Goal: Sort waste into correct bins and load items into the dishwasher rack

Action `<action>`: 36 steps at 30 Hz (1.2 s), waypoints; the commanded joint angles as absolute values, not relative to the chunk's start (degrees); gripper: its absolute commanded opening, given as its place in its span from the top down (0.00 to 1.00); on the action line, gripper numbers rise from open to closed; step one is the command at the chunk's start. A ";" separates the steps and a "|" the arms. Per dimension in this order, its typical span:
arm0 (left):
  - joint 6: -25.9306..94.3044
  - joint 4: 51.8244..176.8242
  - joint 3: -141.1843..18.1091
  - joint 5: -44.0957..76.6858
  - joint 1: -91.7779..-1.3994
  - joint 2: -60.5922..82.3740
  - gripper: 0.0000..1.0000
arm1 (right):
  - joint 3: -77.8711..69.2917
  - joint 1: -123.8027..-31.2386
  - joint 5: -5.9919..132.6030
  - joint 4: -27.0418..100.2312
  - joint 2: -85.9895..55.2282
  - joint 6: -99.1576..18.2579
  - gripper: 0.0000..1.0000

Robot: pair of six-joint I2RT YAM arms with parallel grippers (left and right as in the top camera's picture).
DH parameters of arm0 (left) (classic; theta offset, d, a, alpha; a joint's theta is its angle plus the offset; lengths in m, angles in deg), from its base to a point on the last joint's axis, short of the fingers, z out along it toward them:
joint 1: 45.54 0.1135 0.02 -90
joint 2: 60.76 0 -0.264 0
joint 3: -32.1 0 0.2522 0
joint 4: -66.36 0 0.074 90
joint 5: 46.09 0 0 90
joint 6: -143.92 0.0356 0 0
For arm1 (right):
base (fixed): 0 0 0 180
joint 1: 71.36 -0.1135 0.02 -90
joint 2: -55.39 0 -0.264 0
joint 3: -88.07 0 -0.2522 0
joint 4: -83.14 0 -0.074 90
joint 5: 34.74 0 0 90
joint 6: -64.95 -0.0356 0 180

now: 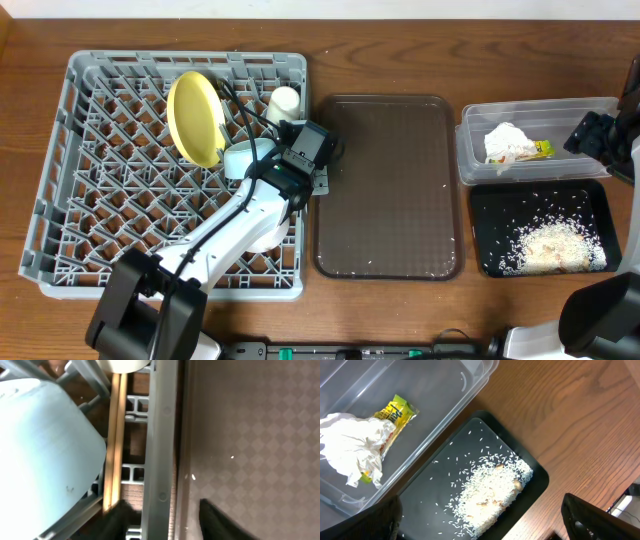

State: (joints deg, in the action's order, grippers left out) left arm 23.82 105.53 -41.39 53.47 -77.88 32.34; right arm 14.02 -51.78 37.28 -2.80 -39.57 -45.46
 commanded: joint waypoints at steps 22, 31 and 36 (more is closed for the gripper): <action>31.38 115.91 -46.41 60.05 -76.35 -2.56 0.14 | 14.28 -51.17 36.69 -2.85 -38.63 -46.22 0.01; 31.38 117.72 -46.39 60.05 -76.35 -1.86 0.12 | 14.28 -51.17 36.69 -2.85 -38.63 -46.22 0.01; 31.40 117.85 -46.39 60.05 -76.35 -1.23 0.12 | 14.28 -51.17 36.69 -2.85 -38.63 -46.22 0.01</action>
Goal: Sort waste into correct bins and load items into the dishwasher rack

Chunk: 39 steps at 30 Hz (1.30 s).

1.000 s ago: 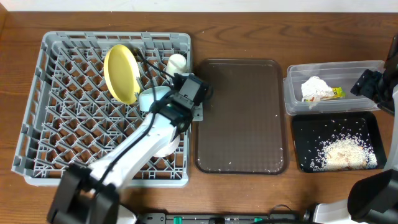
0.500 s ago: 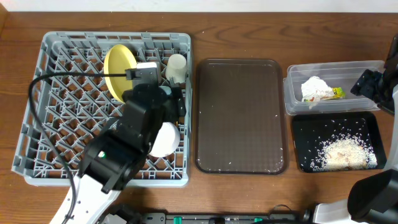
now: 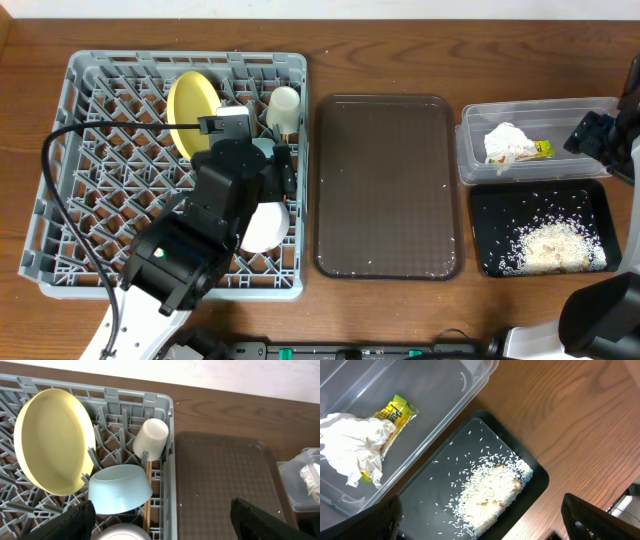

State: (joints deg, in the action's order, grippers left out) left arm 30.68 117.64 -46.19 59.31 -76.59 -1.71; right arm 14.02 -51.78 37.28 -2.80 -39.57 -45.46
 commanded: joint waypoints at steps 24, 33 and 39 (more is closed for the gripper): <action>31.38 117.85 -46.39 60.05 -76.35 -1.12 0.12 | 14.23 -60.20 36.69 -2.82 -30.76 -46.22 0.01; 31.38 117.85 -46.39 60.05 -76.35 -1.12 0.11 | 14.23 -78.47 36.69 -2.85 -17.12 -46.22 0.01; 31.40 117.85 -46.39 60.05 -76.35 -1.12 0.11 | 14.23 -85.62 36.69 -2.87 -8.03 -46.22 0.01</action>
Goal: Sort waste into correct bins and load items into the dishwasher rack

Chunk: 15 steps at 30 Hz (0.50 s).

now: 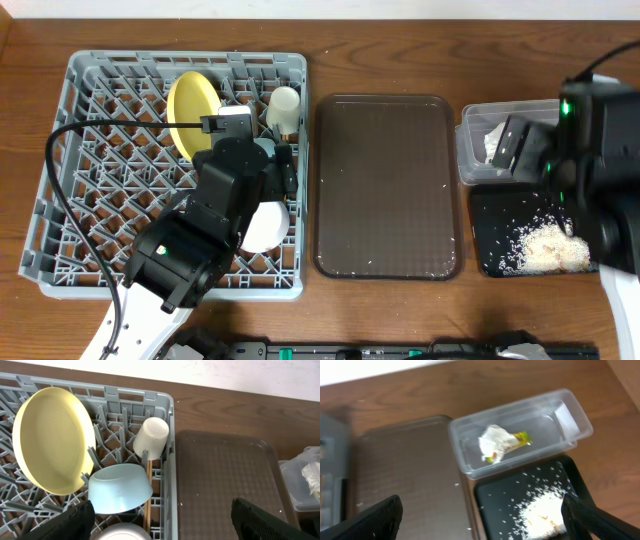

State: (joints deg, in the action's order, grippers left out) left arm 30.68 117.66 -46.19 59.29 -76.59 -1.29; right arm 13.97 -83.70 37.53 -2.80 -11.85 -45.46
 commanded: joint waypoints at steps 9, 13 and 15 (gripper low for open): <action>31.40 117.85 -46.39 60.05 -76.35 -1.12 0.11 | 14.23 -85.68 36.69 -2.89 7.23 -46.22 0.01; 31.40 117.85 -46.39 60.05 -76.35 -1.12 0.11 | 14.23 -85.68 35.16 -3.11 13.74 -44.45 0.01; 31.38 117.85 -46.39 60.05 -76.35 -1.12 0.11 | 13.99 -85.68 35.16 -3.31 17.50 -44.03 0.01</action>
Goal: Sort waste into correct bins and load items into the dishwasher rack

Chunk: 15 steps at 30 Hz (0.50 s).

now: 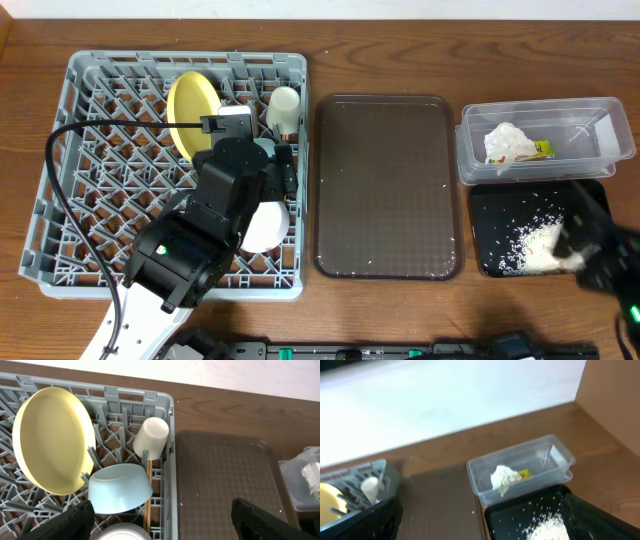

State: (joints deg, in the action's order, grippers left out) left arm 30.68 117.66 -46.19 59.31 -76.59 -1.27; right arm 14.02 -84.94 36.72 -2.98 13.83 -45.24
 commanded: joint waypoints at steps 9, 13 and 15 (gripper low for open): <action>31.38 117.85 -46.39 60.05 -76.35 -1.12 0.11 | 4.75 -85.40 38.29 7.27 35.86 -35.82 0.01; 31.40 117.85 -46.39 60.05 -76.35 -1.12 0.11 | -4.02 -83.85 45.55 20.17 42.62 -26.20 0.01; 31.40 117.85 -46.39 60.05 -76.35 -1.12 0.11 | -8.43 -83.00 48.39 25.96 44.93 -23.47 0.01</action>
